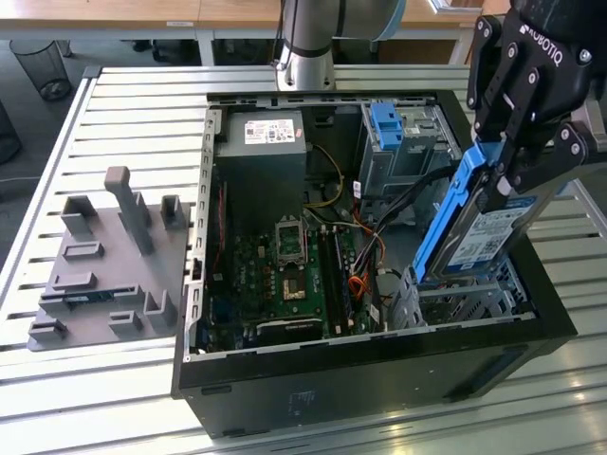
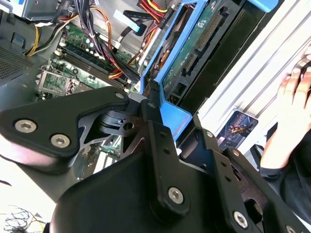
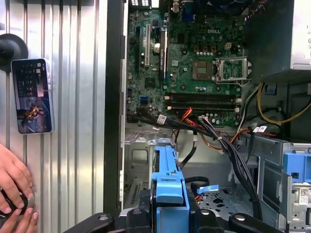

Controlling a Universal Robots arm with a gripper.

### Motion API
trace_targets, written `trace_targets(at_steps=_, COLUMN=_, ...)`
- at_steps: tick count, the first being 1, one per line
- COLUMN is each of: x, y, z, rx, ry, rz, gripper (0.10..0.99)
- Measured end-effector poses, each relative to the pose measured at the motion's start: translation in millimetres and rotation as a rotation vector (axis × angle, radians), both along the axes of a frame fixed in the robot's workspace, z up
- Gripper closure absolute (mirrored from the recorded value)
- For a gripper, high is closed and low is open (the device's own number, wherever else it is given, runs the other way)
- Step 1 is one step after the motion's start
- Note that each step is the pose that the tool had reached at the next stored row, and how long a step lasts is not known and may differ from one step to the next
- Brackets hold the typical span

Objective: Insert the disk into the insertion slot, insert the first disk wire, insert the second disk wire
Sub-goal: 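Insert the disk into the insertion slot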

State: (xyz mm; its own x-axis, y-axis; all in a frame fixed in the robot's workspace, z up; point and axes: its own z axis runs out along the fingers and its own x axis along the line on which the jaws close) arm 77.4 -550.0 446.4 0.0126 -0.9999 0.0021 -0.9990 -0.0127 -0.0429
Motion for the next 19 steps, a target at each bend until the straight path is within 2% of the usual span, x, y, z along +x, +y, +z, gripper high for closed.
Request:
trace_targets(at_steps=9, x=-0.6, y=2.7, z=-5.6, rx=0.001, ry=0.0000, rz=0.000, gripper=0.722)
trace_targets(at_steps=19, x=-1.3, y=3.0, z=-10.8, rx=0.001, ry=-0.0001, rz=0.000, gripper=0.722)
